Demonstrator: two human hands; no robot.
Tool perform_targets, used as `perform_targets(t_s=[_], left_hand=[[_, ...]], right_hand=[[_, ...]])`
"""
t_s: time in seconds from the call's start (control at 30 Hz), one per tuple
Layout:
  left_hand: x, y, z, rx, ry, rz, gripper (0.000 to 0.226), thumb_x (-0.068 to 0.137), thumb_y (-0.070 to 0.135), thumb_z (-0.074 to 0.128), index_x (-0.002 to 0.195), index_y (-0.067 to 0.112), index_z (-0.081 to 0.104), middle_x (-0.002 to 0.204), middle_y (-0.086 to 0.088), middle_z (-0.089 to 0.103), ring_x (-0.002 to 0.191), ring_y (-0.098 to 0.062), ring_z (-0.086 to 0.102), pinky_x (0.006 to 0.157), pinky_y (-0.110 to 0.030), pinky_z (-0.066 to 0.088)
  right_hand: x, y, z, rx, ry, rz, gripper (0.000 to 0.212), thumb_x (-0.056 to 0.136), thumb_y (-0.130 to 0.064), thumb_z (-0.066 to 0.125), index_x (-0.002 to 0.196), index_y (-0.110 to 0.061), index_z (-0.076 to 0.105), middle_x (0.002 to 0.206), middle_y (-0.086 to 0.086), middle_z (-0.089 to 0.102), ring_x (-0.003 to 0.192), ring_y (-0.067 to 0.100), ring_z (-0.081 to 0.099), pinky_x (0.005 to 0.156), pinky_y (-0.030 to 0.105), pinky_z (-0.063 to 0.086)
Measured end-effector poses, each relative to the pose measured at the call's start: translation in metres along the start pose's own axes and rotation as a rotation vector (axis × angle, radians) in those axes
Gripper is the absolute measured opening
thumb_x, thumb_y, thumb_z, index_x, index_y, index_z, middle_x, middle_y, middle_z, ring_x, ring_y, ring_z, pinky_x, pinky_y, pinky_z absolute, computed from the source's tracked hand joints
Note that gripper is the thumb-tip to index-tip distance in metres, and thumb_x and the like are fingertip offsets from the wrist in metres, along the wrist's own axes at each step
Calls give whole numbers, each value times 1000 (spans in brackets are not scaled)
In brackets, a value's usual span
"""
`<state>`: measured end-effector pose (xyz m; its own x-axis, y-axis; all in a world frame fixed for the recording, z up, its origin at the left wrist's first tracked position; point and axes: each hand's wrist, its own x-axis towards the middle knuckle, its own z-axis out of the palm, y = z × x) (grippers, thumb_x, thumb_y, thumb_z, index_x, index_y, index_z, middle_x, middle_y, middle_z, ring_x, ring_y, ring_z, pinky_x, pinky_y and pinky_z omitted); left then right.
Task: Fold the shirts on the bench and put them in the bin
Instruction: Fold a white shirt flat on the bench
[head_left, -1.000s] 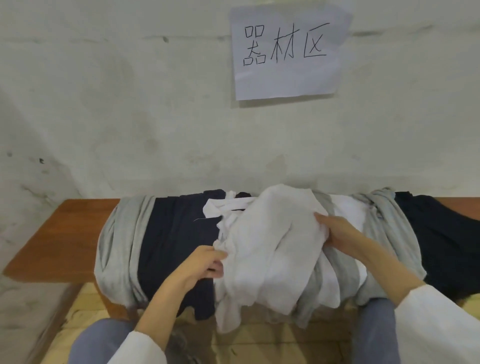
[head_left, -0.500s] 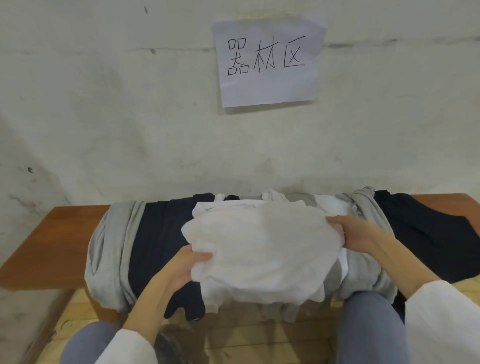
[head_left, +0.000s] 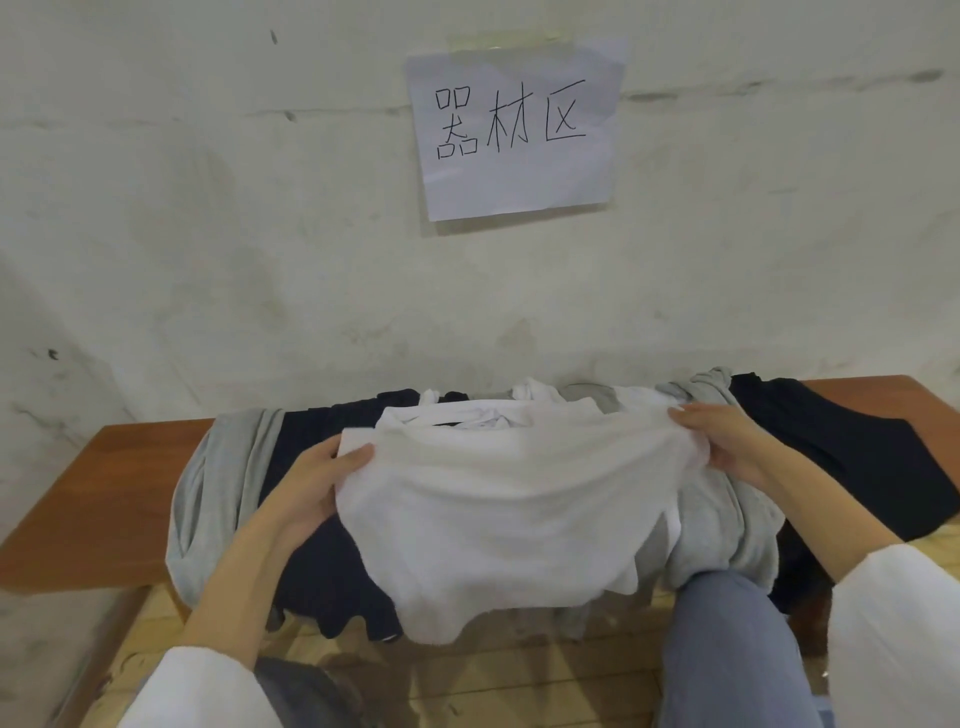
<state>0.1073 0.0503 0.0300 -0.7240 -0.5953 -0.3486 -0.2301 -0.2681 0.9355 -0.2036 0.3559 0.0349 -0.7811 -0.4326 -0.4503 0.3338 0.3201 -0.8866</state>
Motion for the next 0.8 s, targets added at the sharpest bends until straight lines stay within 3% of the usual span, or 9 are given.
perform_targets(t_s=[0.07,0.2,0.33,0.43,0.5,0.57,0.63,0.7,0.8], left_hand=[[1,6,-3,-8,-52,34,77,60,21,87,128,17,51,112,-12,69,99,-28,68,72,-35,56],[-1,8,-5,20,-21,123,84,82,-17,57,134,43,28,102,-17,72,94,-27,69,82,-39,51],[5,-3,-10,248,177,149,49,84,-16,53,117,18,60,99,-15,71,98,-31,65,88,-45,52],[7,-18,-8,313,292,70,39,81,-12,49,91,18,71,109,-15,66,105,-33,60,93,-48,50],[6,-23,-5,178,316,-23,31,83,-8,49,90,12,71,108,-20,64,89,-31,60,74,-40,52],[5,-28,-4,51,281,-79,30,84,-7,47,95,9,70,108,-20,63,79,-27,58,64,-34,47],[5,-30,-6,13,206,-79,38,86,-7,44,111,10,66,115,-13,63,91,-26,61,71,-34,49],[6,-33,-9,12,158,-59,48,87,-8,47,130,11,54,119,-8,62,105,-26,60,81,-37,50],[4,-32,-10,266,71,-65,62,83,-7,60,139,12,44,125,-3,56,112,-25,55,93,-43,49]], right_hand=[[0,-6,-3,29,-32,-95,40,93,-12,57,132,-10,49,106,4,61,91,18,60,77,33,51],[2,-4,-9,27,-71,-187,50,91,-10,61,136,-25,45,120,-1,53,100,17,58,76,32,49],[8,12,-14,-111,-135,-120,32,94,-10,55,123,-23,58,117,1,54,97,20,58,87,39,51],[9,24,-14,-230,-99,-5,27,96,-3,47,115,-15,63,99,10,57,75,20,55,65,31,49],[10,30,-15,-289,-113,63,29,95,3,43,107,-11,66,96,13,55,68,20,51,58,27,45],[9,35,-14,-353,-143,104,30,94,5,43,104,-11,67,108,11,57,87,24,57,77,33,52],[10,40,-13,-338,-159,127,32,92,3,52,117,-14,61,119,11,55,107,29,57,92,40,51],[8,44,-14,-192,-185,158,48,88,2,60,131,-18,49,127,13,50,114,31,55,84,39,54],[-2,41,-16,-188,-254,196,43,88,4,58,127,-14,54,121,11,51,90,24,64,60,30,56]])
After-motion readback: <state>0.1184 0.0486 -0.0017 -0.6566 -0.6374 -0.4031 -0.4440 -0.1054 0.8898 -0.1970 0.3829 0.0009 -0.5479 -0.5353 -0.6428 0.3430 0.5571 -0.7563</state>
